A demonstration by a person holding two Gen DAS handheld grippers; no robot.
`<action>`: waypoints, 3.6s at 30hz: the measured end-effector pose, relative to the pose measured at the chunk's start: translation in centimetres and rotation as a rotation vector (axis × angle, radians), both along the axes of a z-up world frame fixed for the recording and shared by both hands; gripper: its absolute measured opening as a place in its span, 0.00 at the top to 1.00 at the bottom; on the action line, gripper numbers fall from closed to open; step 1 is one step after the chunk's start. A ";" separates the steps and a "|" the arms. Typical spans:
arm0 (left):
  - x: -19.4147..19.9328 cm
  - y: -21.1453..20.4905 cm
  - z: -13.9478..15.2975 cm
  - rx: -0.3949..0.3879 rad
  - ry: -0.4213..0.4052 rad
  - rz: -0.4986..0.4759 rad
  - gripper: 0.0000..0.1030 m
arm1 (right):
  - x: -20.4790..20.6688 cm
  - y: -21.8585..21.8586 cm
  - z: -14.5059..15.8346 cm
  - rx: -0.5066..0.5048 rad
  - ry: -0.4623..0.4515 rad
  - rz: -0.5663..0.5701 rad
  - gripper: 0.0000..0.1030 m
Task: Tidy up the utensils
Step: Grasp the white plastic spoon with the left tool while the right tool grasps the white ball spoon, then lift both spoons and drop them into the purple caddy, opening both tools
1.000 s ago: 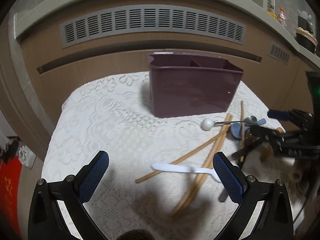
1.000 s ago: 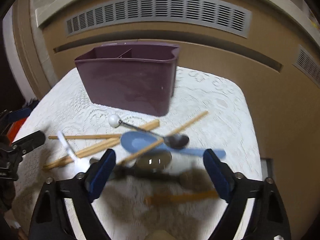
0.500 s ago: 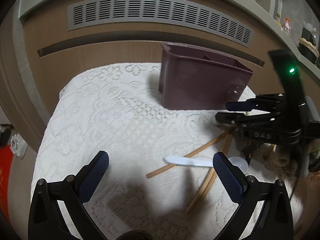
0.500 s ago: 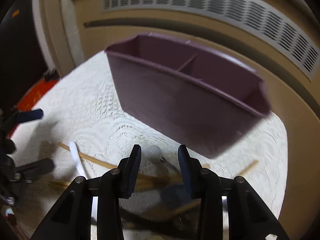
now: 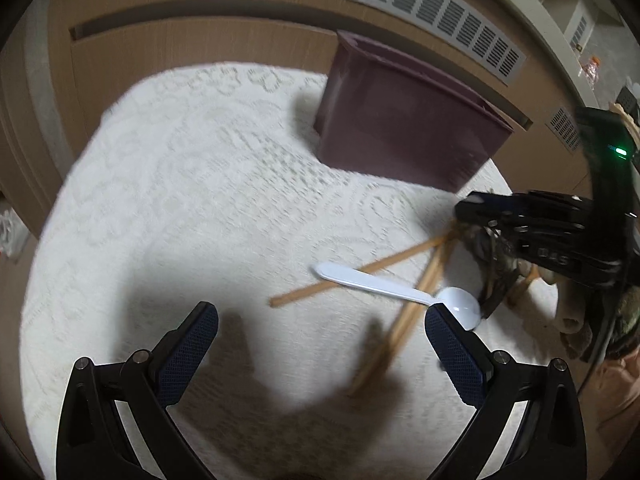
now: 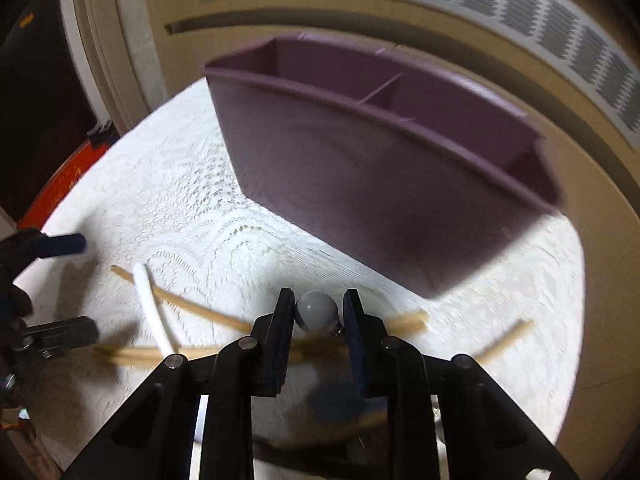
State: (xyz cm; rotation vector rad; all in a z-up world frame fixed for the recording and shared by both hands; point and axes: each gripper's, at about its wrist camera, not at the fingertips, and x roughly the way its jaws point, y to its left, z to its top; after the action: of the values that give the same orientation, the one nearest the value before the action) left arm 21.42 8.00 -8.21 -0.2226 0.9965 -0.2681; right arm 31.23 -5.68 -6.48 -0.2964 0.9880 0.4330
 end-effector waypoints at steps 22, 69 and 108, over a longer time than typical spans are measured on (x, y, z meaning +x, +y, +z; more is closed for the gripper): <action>5.0 -8.2 -0.7 0.222 0.023 0.053 0.74 | -6.4 -8.0 5.7 0.195 -0.166 -0.118 0.80; 12.4 -7.6 19.5 0.016 -0.753 -0.006 0.90 | 3.2 -7.4 21.2 0.560 -0.301 -0.126 0.80; 0.8 -6.1 3.2 0.075 -0.285 -0.068 0.10 | -5.8 -9.5 5.9 -0.065 -0.293 -0.173 0.03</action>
State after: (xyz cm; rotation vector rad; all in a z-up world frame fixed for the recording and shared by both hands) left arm 22.21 1.87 -4.97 -0.0793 0.7311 -0.3143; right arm 25.43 -15.13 -0.55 -0.3200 0.7342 0.1925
